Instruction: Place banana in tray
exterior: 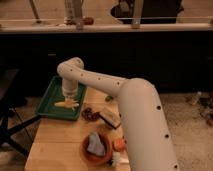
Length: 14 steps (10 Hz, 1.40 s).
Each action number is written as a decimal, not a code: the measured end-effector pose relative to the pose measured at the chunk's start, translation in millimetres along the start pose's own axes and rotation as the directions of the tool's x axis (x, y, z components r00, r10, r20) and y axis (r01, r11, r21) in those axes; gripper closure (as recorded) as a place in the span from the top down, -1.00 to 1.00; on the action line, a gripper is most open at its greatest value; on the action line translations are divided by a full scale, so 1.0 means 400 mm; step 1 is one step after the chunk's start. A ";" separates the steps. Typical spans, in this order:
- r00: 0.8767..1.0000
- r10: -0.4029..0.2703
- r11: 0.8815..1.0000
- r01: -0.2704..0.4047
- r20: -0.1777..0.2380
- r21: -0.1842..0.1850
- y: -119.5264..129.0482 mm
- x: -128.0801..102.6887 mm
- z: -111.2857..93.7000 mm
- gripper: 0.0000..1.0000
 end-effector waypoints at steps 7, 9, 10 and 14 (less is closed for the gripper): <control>1.000 0.005 1.000 -0.005 -0.004 -0.008 0.000 0.008 -0.001 -0.19; 1.000 0.007 1.000 -0.007 -0.005 -0.010 0.000 0.010 -0.001 -0.19; 1.000 0.008 1.000 -0.008 -0.006 -0.012 0.001 0.011 0.000 -0.19; 1.000 0.010 1.000 -0.010 -0.008 -0.017 0.002 0.014 0.001 -0.19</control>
